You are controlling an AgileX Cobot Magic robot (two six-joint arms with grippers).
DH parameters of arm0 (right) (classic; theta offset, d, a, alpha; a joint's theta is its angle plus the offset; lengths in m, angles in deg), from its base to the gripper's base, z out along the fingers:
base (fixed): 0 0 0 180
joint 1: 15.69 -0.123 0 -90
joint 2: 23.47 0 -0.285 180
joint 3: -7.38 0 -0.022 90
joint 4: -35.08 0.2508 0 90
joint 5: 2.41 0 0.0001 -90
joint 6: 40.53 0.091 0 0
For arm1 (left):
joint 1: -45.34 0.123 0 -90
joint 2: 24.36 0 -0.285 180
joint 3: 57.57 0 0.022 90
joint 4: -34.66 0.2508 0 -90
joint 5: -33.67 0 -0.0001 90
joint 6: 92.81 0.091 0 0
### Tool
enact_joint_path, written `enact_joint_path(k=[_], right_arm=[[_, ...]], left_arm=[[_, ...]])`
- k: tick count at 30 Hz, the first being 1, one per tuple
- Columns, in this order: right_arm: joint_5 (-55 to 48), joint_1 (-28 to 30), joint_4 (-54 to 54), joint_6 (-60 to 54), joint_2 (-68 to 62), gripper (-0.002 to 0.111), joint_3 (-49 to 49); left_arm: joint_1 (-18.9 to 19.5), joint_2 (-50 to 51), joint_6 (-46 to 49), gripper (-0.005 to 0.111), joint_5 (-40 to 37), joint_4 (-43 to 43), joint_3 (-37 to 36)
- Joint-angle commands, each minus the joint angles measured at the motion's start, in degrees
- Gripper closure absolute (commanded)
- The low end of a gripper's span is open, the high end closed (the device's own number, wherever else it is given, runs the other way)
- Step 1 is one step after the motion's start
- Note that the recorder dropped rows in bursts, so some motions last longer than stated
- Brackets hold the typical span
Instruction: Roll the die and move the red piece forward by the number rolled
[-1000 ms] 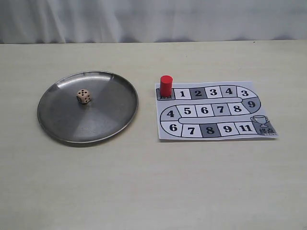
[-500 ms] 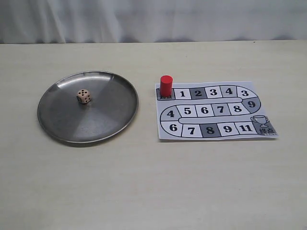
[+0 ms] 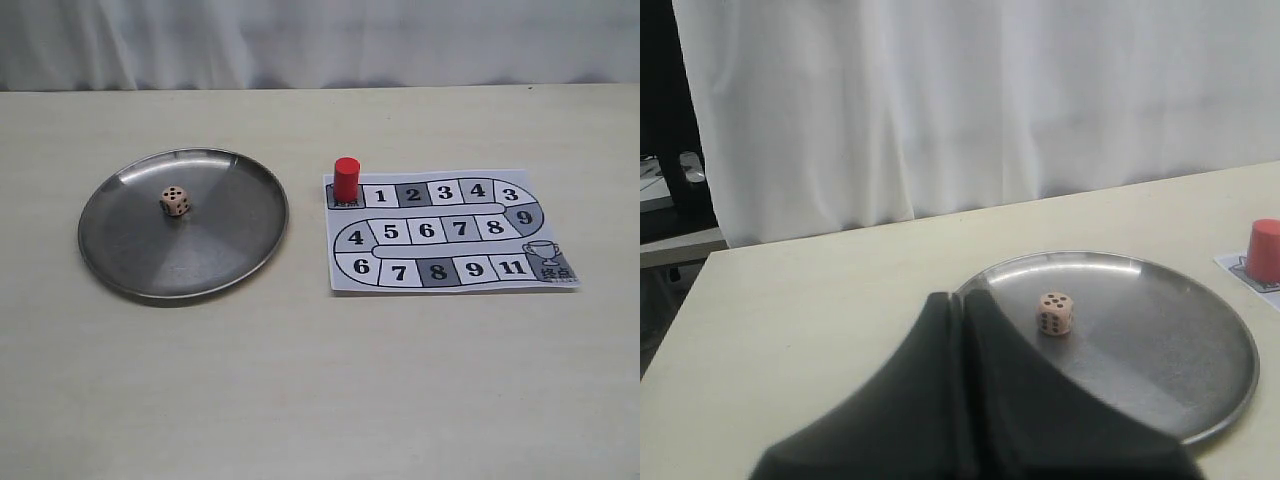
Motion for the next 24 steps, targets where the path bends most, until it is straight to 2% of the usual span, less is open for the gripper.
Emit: enact_joint_path(k=[1,13,16,19,24], right_arm=[[-0.1,0.3,0.1,-0.1,0.3,0.104,0.2],[2.3,0.3,0.5,0.2,0.3,0.104,0.2],[12.0,0.3,14.1,0.8,0.3,0.104,0.2],[21.7,0.3,13.7,-0.3,0.3,0.104,0.2],[17.1,0.3,11.7,-0.3,-13.5,0.104,-3.4]], left_arm=[[-0.5,-0.1,-0.1,0.107,0.5,0.0,-0.1],[-0.5,-0.1,-0.1,0.107,0.5,0.0,-0.1],[-0.5,-0.1,-0.1,0.107,0.5,0.0,-0.1],[-0.5,-0.1,-0.1,0.107,0.5,0.0,-0.1],[-0.5,-0.1,-0.1,0.107,0.5,0.0,-0.1]])
